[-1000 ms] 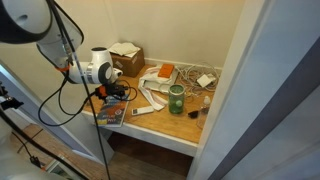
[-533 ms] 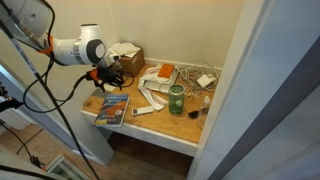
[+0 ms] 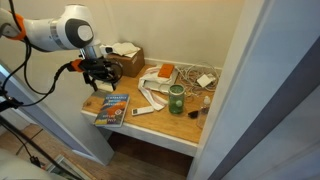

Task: Move the blue book towards the edge

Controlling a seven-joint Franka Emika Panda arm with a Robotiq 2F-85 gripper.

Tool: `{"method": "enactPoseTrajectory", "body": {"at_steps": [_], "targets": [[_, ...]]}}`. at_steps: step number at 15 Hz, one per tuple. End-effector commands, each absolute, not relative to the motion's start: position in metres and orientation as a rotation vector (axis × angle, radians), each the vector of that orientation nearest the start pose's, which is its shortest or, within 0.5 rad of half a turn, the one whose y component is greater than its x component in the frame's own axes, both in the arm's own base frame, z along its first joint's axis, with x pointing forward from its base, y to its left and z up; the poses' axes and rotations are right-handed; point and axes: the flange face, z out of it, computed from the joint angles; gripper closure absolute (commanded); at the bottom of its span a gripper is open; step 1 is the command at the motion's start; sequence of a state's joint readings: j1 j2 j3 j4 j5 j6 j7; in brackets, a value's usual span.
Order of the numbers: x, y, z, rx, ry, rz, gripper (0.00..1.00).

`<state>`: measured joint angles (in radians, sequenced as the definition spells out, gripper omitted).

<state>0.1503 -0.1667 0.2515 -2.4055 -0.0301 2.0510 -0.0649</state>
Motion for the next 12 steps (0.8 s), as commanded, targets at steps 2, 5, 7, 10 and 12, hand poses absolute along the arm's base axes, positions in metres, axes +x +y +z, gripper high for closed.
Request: {"method": "enactPoseTrajectory", "body": {"at_steps": [2, 5, 7, 10, 12], "targets": [[0.382, 0.126, 0.386, -3.222, -0.47, 0.274, 0.0], [0.373, 0.086, 0.394, -3.274, -0.291, 0.199, 0.0], [0.365, 0.057, 0.402, -3.333, -0.131, 0.156, 0.0], [0.36, 0.02, 0.409, -3.386, 0.049, 0.116, 0.0], [0.358, 0.007, 0.415, -3.4, 0.103, 0.104, 0.0]]}}
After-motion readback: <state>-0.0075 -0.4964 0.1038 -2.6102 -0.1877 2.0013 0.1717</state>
